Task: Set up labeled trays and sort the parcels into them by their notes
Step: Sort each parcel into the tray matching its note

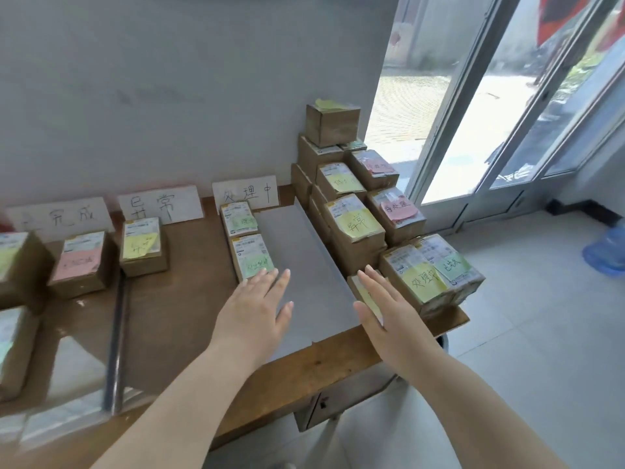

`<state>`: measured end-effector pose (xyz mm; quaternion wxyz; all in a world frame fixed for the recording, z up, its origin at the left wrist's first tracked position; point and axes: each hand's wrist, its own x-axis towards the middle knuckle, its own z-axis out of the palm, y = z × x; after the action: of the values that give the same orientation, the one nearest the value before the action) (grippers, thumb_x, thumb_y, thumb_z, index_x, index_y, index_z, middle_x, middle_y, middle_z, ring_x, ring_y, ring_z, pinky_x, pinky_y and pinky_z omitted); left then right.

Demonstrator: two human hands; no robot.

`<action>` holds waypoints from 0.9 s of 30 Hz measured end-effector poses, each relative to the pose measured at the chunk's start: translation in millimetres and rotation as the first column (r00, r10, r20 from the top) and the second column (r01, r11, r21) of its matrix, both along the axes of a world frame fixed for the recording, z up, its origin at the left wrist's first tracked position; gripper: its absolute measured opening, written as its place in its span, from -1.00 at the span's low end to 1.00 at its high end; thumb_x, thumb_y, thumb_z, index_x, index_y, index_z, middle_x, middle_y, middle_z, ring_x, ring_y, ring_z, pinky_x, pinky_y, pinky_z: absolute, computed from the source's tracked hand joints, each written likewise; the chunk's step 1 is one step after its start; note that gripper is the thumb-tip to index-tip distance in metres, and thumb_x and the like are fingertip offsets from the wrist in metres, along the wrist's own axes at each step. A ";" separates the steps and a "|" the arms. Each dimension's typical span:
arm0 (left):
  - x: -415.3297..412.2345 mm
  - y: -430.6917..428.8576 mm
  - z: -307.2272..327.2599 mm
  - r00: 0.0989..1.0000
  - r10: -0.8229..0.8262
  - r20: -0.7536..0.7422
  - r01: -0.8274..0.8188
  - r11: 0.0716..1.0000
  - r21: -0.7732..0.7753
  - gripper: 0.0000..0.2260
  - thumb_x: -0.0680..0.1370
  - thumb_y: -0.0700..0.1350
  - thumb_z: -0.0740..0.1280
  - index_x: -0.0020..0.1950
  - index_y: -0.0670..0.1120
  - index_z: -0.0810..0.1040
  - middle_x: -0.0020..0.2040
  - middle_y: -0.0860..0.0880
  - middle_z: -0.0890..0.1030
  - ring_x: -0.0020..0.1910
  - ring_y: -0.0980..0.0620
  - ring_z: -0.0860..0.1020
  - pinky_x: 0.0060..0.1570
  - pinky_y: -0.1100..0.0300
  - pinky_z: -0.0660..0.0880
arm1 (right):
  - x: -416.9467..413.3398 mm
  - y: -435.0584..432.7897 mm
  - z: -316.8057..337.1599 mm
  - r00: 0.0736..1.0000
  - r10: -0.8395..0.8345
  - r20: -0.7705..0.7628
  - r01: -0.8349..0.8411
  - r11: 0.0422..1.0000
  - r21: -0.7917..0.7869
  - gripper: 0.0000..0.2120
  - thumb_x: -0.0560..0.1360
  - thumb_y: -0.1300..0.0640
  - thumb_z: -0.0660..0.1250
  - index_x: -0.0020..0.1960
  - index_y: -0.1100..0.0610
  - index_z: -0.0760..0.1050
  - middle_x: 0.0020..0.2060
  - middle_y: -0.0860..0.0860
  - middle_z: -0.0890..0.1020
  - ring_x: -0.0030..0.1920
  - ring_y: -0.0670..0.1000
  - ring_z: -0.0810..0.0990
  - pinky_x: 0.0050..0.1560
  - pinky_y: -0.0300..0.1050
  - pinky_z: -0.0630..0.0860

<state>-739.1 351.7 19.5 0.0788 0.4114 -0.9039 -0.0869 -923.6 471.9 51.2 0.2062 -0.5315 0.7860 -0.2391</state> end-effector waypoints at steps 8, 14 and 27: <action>-67.9 -68.8 16.4 0.995 -0.085 -0.059 0.082 0.996 -0.043 -0.50 0.66 0.09 -0.03 0.58 0.03 -0.07 0.58 0.04 0.05 0.55 0.08 -0.05 0.52 0.11 -0.05 | -52.6 -51.2 32.0 0.990 -0.138 0.016 0.139 0.986 -0.086 -0.51 0.61 -0.06 0.11 0.52 -0.13 0.11 0.51 -0.26 0.07 0.27 -0.17 0.40 0.26 -0.09 0.45; -80.3 -103.4 22.8 0.994 -0.083 -0.066 0.079 0.995 -0.062 -0.49 0.65 0.09 -0.01 0.57 0.03 -0.05 0.57 0.03 0.07 0.55 0.09 -0.04 0.52 0.12 -0.04 | -70.2 -98.1 37.5 0.994 -0.106 0.026 0.108 0.988 -0.112 -0.51 0.62 -0.06 0.12 0.52 -0.15 0.10 0.50 -0.25 0.09 0.21 -0.27 0.40 0.25 -0.17 0.37; -161.7 -201.4 50.4 0.995 0.064 -0.083 -0.059 0.997 0.056 -0.51 0.66 0.05 0.02 0.58 0.02 0.01 0.57 0.06 0.08 0.54 0.11 0.00 0.46 0.19 0.01 | -199.5 -283.2 67.3 1.000 -0.012 -0.016 0.009 0.991 -0.132 -0.52 0.62 -0.04 0.11 0.52 0.01 0.17 0.47 0.00 0.29 0.43 0.05 0.29 0.41 0.03 0.27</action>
<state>-900.7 150.3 69.9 0.1083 0.4370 -0.8840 -0.1260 -1123.1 188.7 118.6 0.1626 -0.5419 0.7730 -0.2872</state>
